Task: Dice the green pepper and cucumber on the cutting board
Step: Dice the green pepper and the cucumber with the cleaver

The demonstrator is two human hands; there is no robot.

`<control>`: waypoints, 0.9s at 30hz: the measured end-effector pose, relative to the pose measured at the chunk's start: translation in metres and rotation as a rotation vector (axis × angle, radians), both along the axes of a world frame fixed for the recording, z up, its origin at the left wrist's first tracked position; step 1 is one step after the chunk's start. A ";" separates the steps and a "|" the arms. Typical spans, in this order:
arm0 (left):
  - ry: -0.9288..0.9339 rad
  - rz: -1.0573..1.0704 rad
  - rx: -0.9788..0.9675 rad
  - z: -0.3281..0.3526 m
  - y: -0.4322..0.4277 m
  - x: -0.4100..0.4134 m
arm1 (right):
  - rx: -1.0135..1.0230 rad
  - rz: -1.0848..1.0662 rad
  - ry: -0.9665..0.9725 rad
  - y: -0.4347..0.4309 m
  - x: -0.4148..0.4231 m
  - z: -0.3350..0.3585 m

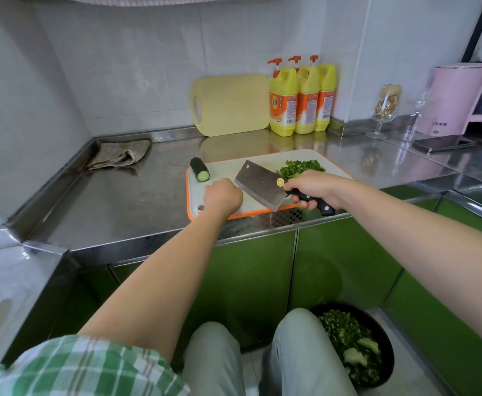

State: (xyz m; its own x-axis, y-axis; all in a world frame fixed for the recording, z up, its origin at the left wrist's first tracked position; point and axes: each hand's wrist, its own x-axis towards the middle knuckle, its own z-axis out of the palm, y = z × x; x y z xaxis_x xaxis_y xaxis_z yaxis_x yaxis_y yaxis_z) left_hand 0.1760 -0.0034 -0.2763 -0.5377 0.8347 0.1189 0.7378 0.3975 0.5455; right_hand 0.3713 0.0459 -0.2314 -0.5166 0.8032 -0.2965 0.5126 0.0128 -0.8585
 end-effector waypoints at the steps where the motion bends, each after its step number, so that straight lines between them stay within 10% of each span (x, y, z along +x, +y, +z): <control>1: 0.007 -0.008 -0.002 0.000 -0.001 0.001 | 0.021 -0.020 -0.021 0.002 0.002 -0.001; 27: -0.013 -0.061 -0.024 0.006 -0.002 -0.005 | 0.149 -0.260 -0.068 0.034 0.003 -0.004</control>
State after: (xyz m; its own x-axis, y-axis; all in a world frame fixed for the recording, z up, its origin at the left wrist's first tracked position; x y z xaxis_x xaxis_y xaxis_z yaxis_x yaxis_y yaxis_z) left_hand 0.1711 -0.0056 -0.2704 -0.4867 0.8687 0.0919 0.7542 0.3647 0.5461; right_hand 0.3741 0.0801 -0.2354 -0.2713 0.9430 -0.1929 0.5717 -0.0033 -0.8204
